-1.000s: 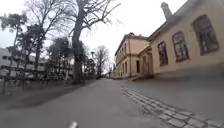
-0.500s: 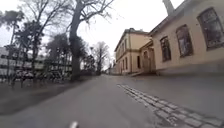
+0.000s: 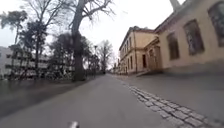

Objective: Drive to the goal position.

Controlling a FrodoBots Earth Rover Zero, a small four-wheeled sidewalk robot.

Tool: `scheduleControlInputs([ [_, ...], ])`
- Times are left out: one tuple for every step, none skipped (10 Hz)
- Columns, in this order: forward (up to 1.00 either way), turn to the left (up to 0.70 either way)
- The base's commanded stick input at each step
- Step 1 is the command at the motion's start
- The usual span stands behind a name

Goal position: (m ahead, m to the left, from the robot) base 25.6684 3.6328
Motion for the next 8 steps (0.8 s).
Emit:
scheduleControlInputs([
  [1.00, 0.01],
  [1.00, 0.01],
  [1.00, 0.01],
  [1.00, 0.01],
  [1.00, 0.01],
  [1.00, 0.01],
  [1.00, 0.01],
  [1.00, 0.01],
])
